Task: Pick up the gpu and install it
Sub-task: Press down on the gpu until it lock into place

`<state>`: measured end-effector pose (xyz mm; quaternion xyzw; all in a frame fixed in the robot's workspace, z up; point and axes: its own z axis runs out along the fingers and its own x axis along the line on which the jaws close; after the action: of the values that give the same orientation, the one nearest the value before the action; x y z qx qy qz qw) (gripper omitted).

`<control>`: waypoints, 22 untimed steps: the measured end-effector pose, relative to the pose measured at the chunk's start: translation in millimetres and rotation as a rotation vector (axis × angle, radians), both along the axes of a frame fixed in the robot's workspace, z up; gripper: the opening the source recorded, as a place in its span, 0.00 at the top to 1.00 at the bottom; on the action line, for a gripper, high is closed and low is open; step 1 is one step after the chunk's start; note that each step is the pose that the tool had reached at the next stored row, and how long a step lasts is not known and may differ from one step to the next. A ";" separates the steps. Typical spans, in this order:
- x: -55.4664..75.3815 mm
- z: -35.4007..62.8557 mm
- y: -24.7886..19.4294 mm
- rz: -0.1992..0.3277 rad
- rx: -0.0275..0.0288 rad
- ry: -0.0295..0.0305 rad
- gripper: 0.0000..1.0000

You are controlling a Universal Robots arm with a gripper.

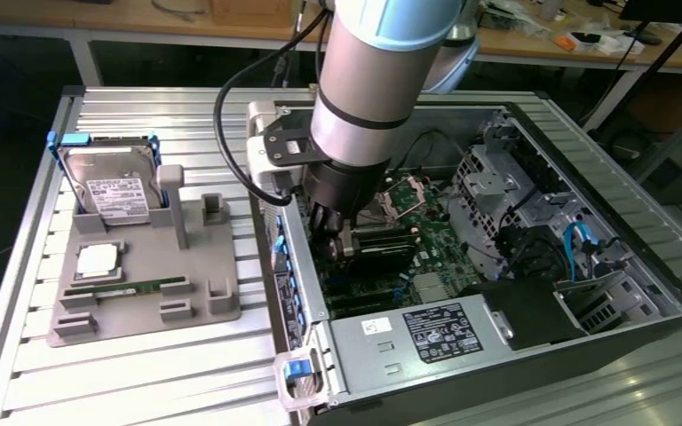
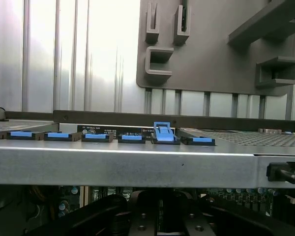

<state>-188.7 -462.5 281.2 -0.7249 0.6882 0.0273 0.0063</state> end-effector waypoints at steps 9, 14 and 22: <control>-0.1 -2.7 -0.1 0.000 -0.0003 0.0003 0.84; -0.1 -3.0 0.0 0.000 -0.0001 0.0001 0.84; 0.0 -5.0 0.0 0.000 0.0000 0.0000 0.84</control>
<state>-188.7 -462.6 276.3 -0.7249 0.6882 0.0273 0.0063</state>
